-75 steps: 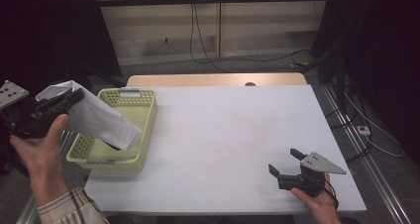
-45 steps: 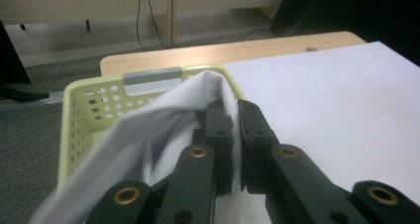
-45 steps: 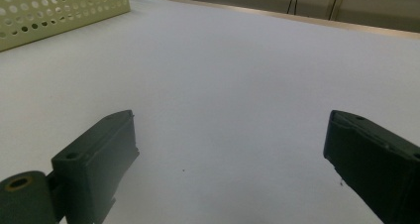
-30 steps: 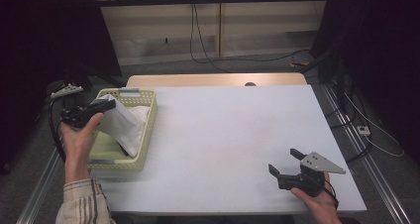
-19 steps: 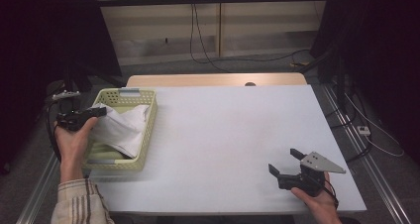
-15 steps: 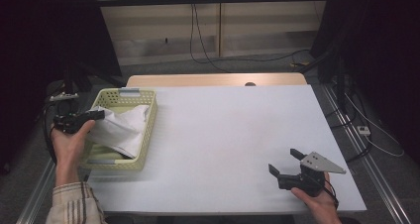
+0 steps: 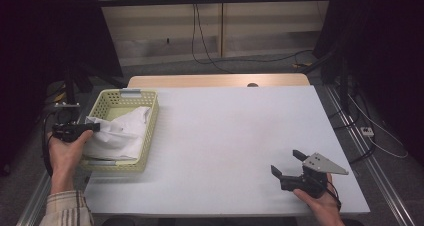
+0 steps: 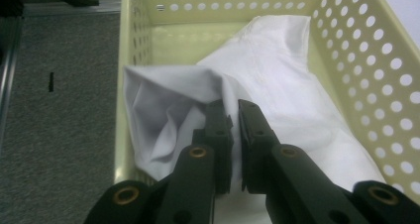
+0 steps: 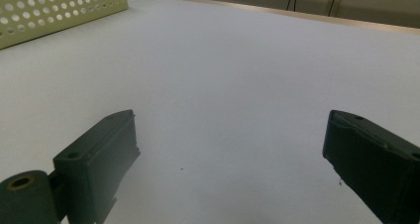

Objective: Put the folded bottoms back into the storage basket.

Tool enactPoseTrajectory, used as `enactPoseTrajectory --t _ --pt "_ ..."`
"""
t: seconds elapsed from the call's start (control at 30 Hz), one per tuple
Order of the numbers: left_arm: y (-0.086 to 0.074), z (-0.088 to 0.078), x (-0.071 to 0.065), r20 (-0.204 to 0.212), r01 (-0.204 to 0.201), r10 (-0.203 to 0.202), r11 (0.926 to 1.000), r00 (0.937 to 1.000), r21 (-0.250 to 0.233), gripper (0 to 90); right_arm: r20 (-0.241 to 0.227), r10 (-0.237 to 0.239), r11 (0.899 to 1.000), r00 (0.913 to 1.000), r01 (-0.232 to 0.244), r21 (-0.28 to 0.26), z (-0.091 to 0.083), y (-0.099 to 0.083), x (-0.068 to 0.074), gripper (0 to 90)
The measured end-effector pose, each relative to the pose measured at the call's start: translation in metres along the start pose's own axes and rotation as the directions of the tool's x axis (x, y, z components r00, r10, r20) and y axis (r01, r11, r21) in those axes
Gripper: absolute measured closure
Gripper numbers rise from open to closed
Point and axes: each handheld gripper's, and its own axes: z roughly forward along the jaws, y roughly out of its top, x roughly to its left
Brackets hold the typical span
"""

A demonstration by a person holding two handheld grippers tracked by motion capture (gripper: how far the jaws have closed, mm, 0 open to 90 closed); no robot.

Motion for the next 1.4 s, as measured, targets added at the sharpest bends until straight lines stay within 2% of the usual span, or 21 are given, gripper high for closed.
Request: enactPoseTrajectory --t 0.13,0.2,0.27,0.3,0.33,0.37,0.4,0.5,0.57,0.67,0.77,0.87,1.0,1.07,1.17,1.27,1.33,1.4 --pt "0.007 0.007 -0.004 0.036 0.005 -0.005 0.9999 0.9994 -0.014 84.9 -0.002 0.001 1.0 1.0 -0.001 0.005 0.001 0.0 0.0 6.5" --pt "0.011 0.012 -0.01 0.053 0.013 -0.011 0.9992 0.9985 -0.038 84.9 -0.003 -0.003 1.0 1.0 0.004 0.007 0.001 0.0 0.0 6.5" --pt "0.015 0.016 -0.015 0.081 0.008 -0.003 0.9984 0.9967 -0.056 84.9 -0.003 -0.001 1.0 1.0 0.001 0.005 0.001 0.0 0.001 6.5" --pt "0.016 0.018 -0.018 0.095 -0.009 0.015 0.9976 0.9953 -0.068 84.9 -0.004 0.0 1.0 1.0 0.0 0.005 0.001 0.0 0.0 6.6" --pt "0.018 0.019 -0.021 0.089 -0.043 0.052 0.9947 0.9947 -0.093 84.9 -0.004 0.001 1.0 1.0 -0.001 0.006 0.001 0.0 0.0 6.5" --pt "0.018 0.019 -0.024 0.076 -0.058 0.066 0.9923 0.9949 -0.109 84.9 -0.005 0.002 1.0 1.0 -0.002 0.006 0.001 0.0 0.0 6.5" --pt "0.019 0.019 -0.025 0.057 -0.063 0.069 0.9932 0.996 -0.097 84.9 -0.006 0.001 1.0 1.0 -0.001 0.006 0.001 0.0 0.0 6.5" --pt "0.018 0.016 -0.021 0.037 -0.058 0.06 0.9966 0.9975 -0.058 84.8 -0.008 -0.002 1.0 1.0 0.002 0.007 0.001 0.0 0.0 6.6" --pt "0.013 0.013 -0.017 0.014 -0.035 0.035 0.9991 0.9993 -0.026 84.8 -0.009 -0.002 1.0 1.0 0.002 0.007 0.0 0.0 0.0 6.5" --pt "0.004 0.008 -0.01 0.044 -0.02 0.019 0.9997 0.9988 0.011 84.1 -0.009 -0.005 1.0 1.0 0.005 0.008 0.001 0.0 0.0 6.6" --pt "-0.005 0.003 -0.006 0.038 -0.046 0.045 0.9984 0.9983 0.033 83.6 -0.008 -0.005 1.0 1.0 0.005 0.011 0.002 0.0 0.001 6.6" --pt "-0.01 0.0 -0.005 0.057 -0.062 0.06 0.9974 0.9966 0.037 82.8 -0.007 -0.005 1.0 1.0 0.005 0.012 0.003 0.0 0.0 6.6" --pt "-0.011 -0.006 -0.009 0.015 -0.107 0.107 0.9942 0.9941 0.008 74.9 -0.004 -0.003 1.0 1.0 0.003 0.012 0.003 0.0 0.0 6.5" --pt "-0.007 -0.012 -0.012 -0.006 -0.11 0.11 0.9931 0.9939 -0.039 72.4 -0.006 -0.004 1.0 1.0 0.004 0.015 0.003 0.0 0.001 6.5" --pt "0.0 -0.017 -0.021 -0.007 -0.129 0.129 0.9848 0.9917 -0.117 61.0 -0.009 -0.006 1.0 0.9999 0.006 0.014 0.003 0.0 0.001 6.5" --pt "0.009 -0.01 -0.033 0.01 -0.155 0.158 0.9795 0.9874 -0.128 56.1 -0.009 -0.006 1.0 0.9999 0.006 0.012 0.003 0.0 0.001 6.5" --pt "0.016 0.0 -0.043 0.028 -0.175 0.18 0.977 0.9833 -0.122 52.1 -0.01 -0.006 1.0 0.9999 0.006 0.013 0.003 0.0 0.001 6.6" --pt "0.022 0.013 -0.051 0.036 -0.2 0.204 0.9745 0.9783 -0.102 52.0 -0.012 -0.007 1.0 0.9999 0.007 0.013 0.003 0.0 0.001 6.6"
